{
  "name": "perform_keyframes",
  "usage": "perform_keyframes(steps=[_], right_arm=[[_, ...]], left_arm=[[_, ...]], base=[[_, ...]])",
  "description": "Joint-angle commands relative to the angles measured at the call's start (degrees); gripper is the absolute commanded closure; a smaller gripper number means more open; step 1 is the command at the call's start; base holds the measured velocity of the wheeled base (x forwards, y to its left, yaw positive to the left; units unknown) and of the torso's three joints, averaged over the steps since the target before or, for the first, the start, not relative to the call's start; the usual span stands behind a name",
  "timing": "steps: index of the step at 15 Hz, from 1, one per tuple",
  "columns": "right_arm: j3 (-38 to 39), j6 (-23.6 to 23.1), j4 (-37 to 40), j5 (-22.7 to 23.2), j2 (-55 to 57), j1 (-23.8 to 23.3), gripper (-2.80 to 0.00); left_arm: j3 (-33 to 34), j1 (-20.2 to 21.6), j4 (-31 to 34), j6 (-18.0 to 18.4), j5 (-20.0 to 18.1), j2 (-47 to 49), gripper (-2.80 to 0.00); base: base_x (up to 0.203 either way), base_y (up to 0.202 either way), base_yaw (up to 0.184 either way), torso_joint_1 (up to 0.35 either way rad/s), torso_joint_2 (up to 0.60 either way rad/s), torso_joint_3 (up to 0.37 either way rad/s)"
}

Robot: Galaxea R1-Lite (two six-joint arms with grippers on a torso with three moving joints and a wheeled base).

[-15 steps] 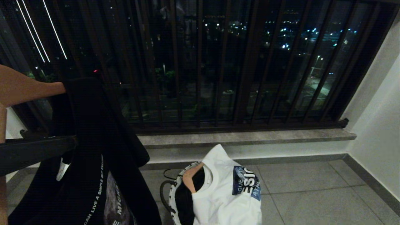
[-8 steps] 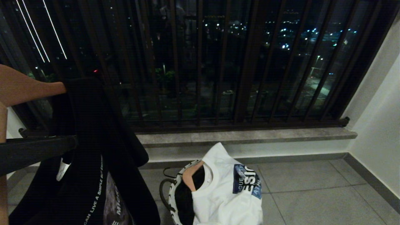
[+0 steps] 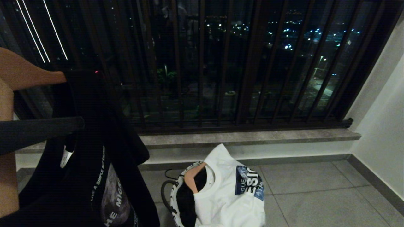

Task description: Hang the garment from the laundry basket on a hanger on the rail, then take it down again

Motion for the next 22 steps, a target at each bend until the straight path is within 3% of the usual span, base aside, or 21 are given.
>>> perform_keyframes(steps=[1,5,7,10,17,22], right_arm=[[0.01,0.0,-0.01,0.01,0.07,0.01,0.0],[0.01,0.0,-0.01,0.01,0.07,0.01,0.0],[0.01,0.0,-0.01,0.01,0.07,0.01,0.0],[0.01,0.0,-0.01,0.01,0.07,0.01,0.0],[0.01,0.0,-0.01,0.01,0.07,0.01,0.0],[0.01,0.0,-0.01,0.01,0.07,0.01,0.0]], left_arm=[[-3.63,0.44,0.12,0.86,0.12,4.74,0.0],[-10.21,0.93,0.16,4.85,0.1,13.2,0.0],[-17.05,0.94,0.49,5.88,0.04,17.44,0.0],[-26.4,0.87,5.02,8.05,0.01,23.34,0.0],[-41.14,-0.08,10.91,12.06,0.1,33.37,0.0],[-47.27,-2.05,11.52,14.59,0.18,40.22,0.0]], base=[[0.0,0.0,0.0,0.0,0.0,0.0],[0.0,0.0,0.0,0.0,0.0,0.0],[0.0,0.0,0.0,0.0,0.0,0.0],[0.0,0.0,0.0,0.0,0.0,0.0],[0.0,0.0,0.0,0.0,0.0,0.0],[0.0,0.0,0.0,0.0,0.0,0.0]])
